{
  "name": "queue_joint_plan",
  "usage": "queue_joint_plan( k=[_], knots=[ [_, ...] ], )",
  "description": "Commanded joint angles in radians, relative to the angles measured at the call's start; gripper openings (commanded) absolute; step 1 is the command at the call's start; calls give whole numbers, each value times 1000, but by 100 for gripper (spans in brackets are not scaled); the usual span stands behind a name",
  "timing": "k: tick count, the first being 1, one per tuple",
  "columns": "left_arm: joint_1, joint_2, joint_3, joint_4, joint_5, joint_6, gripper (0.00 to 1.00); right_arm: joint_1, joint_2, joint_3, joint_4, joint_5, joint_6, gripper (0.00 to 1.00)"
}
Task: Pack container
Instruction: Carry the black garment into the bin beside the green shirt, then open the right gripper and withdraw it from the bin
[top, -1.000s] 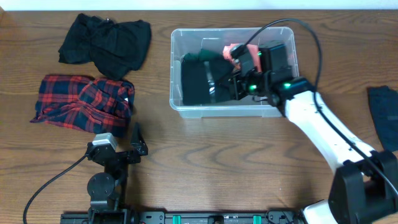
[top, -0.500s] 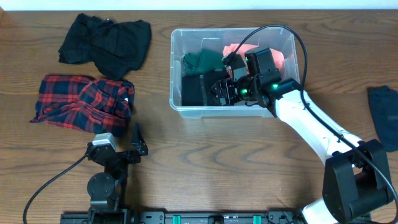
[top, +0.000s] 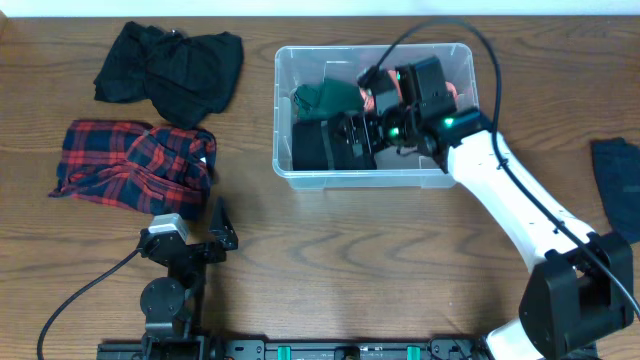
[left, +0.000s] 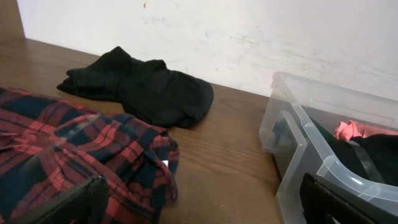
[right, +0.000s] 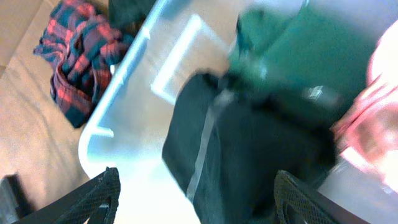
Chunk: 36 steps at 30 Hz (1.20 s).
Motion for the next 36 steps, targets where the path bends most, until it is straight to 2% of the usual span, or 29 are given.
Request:
queue_joint_plan(
  k=[1, 2, 3, 5, 8, 9, 22, 34, 36],
  knots=[
    [5, -5, -21, -34, -18, 16, 98, -9, -27, 49, -19, 87, -71, 77],
    [5, -5, -21, -34, -18, 16, 98, -9, -26, 49, -19, 106, -77, 72],
    [5, -5, -21, -34, -18, 16, 98, -9, -23, 48, -19, 126, -79, 63],
    [5, -5, -21, -34, -18, 16, 98, -6, -9, 48, -20, 153, -85, 34],
    [5, -5, -21, -34, -18, 16, 98, 2, 23, 48, -20, 155, -85, 4],
    [5, -5, -21, -34, -18, 16, 98, 8, 35, 48, -20, 155, -85, 1],
    [5, -5, -21, -34, -18, 16, 98, 82, 232, 48, -60, 155, -85, 1],
    [5, -5, -21, -34, -18, 16, 98, 62, 203, 72, -121, 177, -109, 1],
    [5, -5, -21, -34, -18, 16, 98, 44, 167, 118, -143, 169, -106, 6]
  ],
)
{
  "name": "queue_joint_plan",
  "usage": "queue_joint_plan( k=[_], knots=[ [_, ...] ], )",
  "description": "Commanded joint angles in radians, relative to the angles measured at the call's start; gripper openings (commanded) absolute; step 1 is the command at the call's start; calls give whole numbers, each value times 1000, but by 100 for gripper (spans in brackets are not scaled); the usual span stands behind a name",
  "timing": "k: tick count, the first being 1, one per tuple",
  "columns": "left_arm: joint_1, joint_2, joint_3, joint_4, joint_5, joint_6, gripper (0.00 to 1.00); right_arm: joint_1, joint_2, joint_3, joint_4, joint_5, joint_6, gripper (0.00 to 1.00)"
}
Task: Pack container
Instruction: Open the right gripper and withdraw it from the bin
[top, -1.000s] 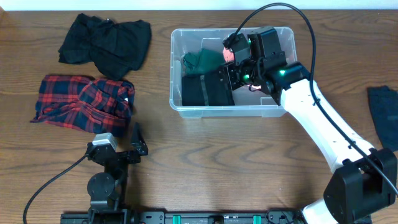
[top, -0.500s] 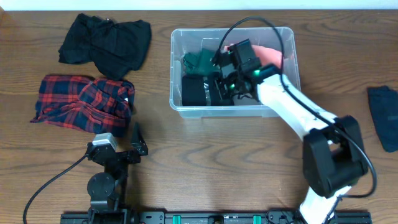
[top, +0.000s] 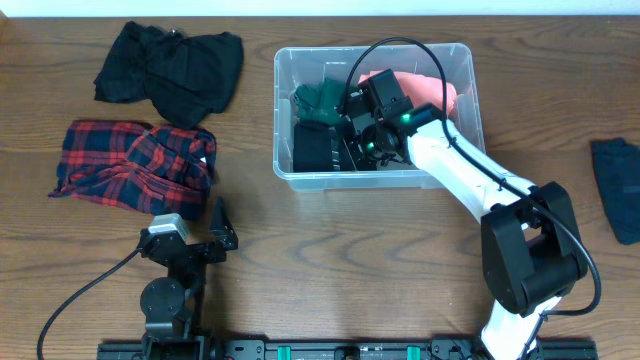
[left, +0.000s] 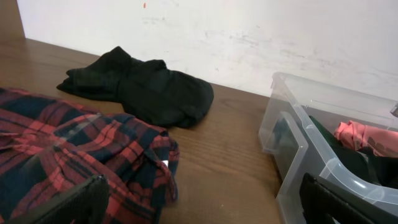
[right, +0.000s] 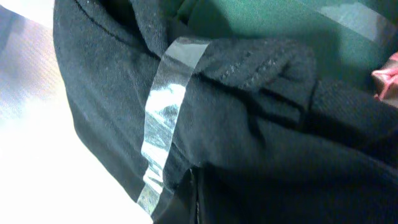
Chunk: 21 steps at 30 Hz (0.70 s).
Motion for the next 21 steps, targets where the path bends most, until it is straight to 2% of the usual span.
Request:
queue_joint_plan(
  k=[1, 6, 8, 13, 18, 21],
  knots=[
    [5, -5, -21, -34, -18, 16, 98, -32, -74, 85, -29, 6, -19, 12],
    [5, -5, -21, -34, -18, 16, 98, -84, -190, 220, -137, 21, -18, 54],
    [5, -5, -21, -34, -18, 16, 98, -124, -234, 248, -174, 37, 10, 62],
    [5, -5, -21, -34, -18, 16, 98, -331, -345, 257, -309, 55, 179, 68],
    [5, -5, -21, -34, -18, 16, 98, -639, -372, 256, -515, 55, 303, 69],
    [5, -5, -21, -34, -18, 16, 98, -813, -371, 225, -575, 54, 346, 68]
  ],
)
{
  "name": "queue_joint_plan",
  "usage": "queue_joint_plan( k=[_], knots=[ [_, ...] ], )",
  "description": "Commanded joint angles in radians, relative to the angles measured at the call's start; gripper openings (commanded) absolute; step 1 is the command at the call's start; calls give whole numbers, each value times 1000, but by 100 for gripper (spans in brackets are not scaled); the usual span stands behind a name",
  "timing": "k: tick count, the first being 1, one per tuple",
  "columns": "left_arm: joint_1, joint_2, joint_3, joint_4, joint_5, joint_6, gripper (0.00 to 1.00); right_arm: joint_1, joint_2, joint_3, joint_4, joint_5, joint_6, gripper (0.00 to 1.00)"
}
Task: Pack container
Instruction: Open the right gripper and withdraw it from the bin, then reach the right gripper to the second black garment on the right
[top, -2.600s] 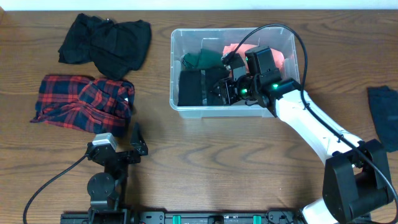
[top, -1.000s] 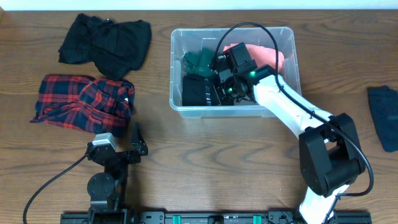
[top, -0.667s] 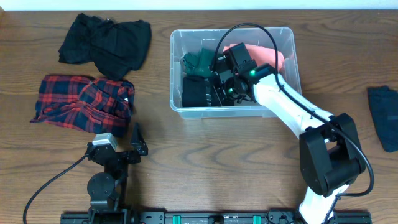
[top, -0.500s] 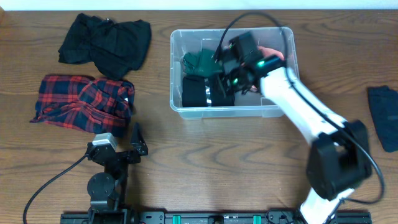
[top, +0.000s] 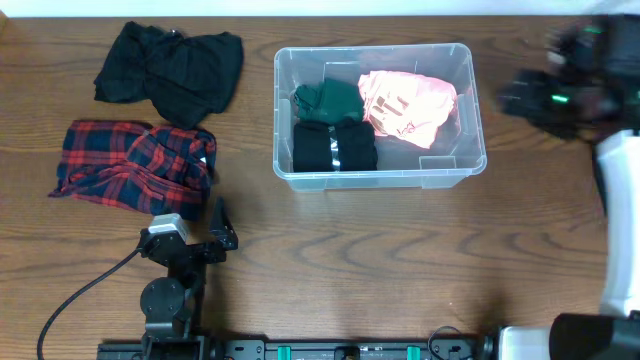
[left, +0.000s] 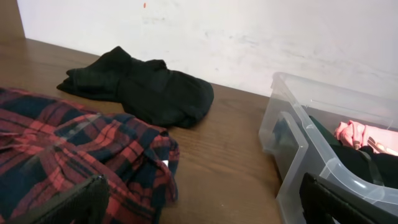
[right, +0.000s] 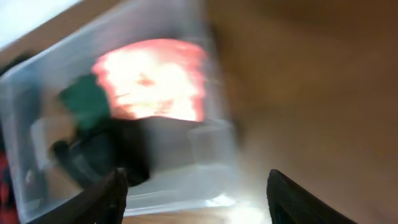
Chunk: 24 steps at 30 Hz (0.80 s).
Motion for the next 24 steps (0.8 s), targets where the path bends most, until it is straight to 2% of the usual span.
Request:
queue_joint_plan(
  k=[1, 7, 11, 17, 21, 24],
  knots=[
    [5, -5, -21, -34, -18, 16, 98, -170, 3, -41, -37, 3, 104, 68],
    [5, -5, -21, -34, -18, 16, 98, -464, 2, -210, -21, -92, 80, 63],
    [5, -5, -21, -34, -18, 16, 98, -612, 2, -362, 74, -122, 28, 61],
    [5, -5, -21, -34, -18, 16, 98, -788, 2, -619, 444, -291, 1, 61],
    [5, -5, -21, -34, -18, 16, 98, -813, 3, -707, 668, -288, -57, 68],
    [5, -5, -21, -34, -18, 16, 98, -811, 4, -714, 732, -207, -92, 71]
  ],
)
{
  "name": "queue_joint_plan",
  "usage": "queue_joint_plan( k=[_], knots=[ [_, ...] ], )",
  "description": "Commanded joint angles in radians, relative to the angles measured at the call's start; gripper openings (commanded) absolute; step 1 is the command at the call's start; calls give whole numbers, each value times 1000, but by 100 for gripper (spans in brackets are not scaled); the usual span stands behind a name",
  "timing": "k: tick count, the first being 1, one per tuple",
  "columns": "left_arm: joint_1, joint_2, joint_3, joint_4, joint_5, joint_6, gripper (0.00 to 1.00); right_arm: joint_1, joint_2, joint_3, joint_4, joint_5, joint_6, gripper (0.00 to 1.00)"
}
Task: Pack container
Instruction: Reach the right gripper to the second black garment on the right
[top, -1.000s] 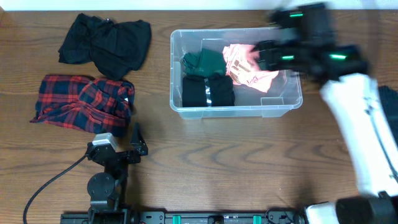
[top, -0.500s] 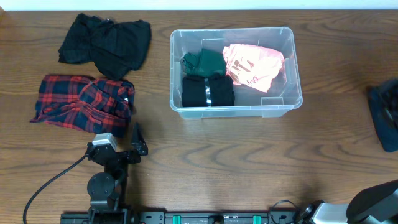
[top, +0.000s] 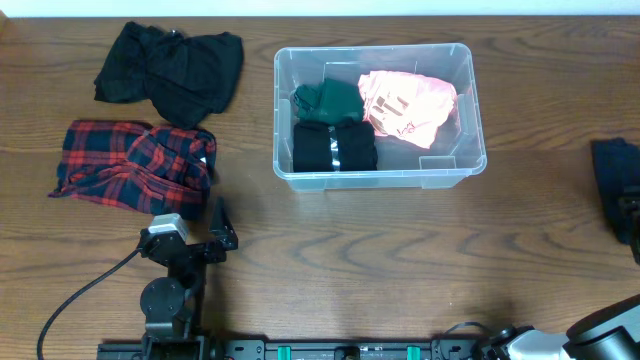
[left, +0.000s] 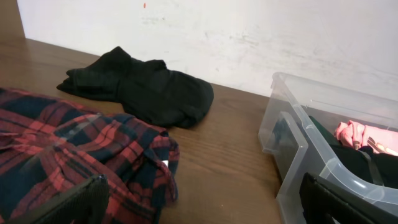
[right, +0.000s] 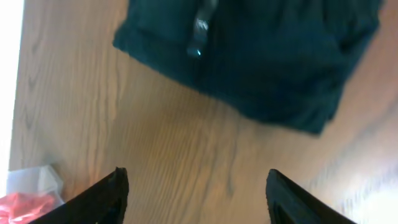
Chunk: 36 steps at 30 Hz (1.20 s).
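The clear plastic container stands mid-table and holds a green garment, a folded black garment and a pink garment. A dark blue garment lies at the table's right edge. My right gripper hovers open over bare wood just short of it, holding nothing. My left gripper rests open low at the front left, facing a red plaid shirt and the container's left wall.
A black garment lies at the back left, behind the plaid shirt. A white wall rises behind the table. The container's corner shows at the lower left of the right wrist view.
My right gripper was beside the container's right end, looking back at it. Now it is over the dark blue garment at the table's right edge, still open. The left arm has not moved.
My right gripper was open over the container, above the black folded garment. Then it was down inside, close against that garment. Then it was out to the right, with green, black and pink garments lying in the container. Now it hovers by the dark blue garment.
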Motion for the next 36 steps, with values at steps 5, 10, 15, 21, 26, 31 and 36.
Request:
queue_joint_plan(
  k=[5, 10, 15, 21, 26, 31, 36],
  knots=[
    [5, -5, -21, -34, -18, 16, 98, -2, 18, -5, 129, 99, -140, 87],
    [5, -5, -21, -34, -18, 16, 98, -2, 100, -5, 206, 179, -158, 91],
    [5, -5, -21, -34, -18, 16, 98, -9, 205, -5, 271, 179, -174, 92],
    [5, -5, -21, -34, -18, 16, 98, -39, 229, 6, 312, 172, -177, 93],
    [5, -5, -21, -34, -18, 16, 98, -64, 229, 30, 286, 172, -197, 97],
    [5, -5, -21, -34, -18, 16, 98, -78, 230, 35, 278, 179, -214, 99],
    [5, -5, -21, -34, -18, 16, 98, -78, 245, 35, 308, 183, -223, 98]
  ],
)
